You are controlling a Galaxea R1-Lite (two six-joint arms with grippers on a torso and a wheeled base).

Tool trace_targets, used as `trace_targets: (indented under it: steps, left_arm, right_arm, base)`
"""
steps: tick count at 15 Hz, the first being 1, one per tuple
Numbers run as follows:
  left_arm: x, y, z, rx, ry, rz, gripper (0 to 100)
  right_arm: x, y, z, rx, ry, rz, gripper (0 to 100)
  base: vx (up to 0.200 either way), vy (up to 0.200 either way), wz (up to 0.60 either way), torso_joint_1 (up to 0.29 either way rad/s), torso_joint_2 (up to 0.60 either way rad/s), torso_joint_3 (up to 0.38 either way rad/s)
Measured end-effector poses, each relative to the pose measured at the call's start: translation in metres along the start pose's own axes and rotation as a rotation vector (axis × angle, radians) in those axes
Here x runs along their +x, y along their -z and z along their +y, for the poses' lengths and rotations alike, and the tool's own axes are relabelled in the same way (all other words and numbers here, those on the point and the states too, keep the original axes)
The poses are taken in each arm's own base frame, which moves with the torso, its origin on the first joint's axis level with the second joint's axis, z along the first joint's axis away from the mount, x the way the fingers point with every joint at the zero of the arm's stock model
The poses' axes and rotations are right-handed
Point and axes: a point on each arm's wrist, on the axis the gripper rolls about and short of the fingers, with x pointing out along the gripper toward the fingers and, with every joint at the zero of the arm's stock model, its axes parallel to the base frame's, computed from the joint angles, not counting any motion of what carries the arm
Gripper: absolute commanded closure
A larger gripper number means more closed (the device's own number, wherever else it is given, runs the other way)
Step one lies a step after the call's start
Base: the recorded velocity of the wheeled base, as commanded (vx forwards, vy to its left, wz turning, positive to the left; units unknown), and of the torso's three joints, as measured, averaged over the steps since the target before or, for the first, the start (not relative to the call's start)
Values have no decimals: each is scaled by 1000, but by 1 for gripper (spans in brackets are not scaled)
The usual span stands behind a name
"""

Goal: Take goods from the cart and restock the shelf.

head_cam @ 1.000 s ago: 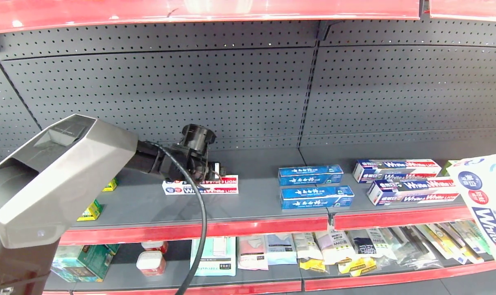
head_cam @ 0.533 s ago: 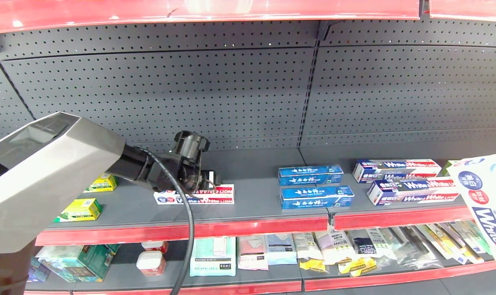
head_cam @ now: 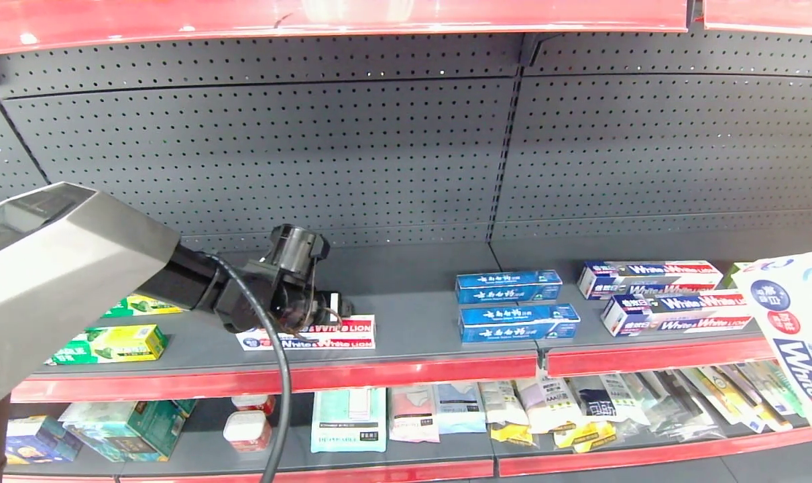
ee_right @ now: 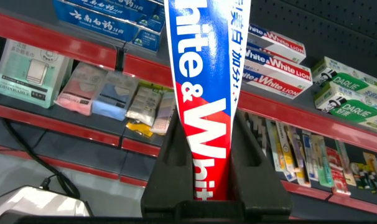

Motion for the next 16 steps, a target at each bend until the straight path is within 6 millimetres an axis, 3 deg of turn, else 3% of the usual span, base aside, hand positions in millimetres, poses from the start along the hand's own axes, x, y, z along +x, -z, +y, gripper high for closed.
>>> trace_targets:
  steps: [16]
  left_arm:
    - [-12, 24, 14, -4, 3, 22, 0]
  right_arm:
    - [0, 0, 0, -2, -1, 0, 100]
  base:
    - [0, 0, 0, 0, 0, 0]
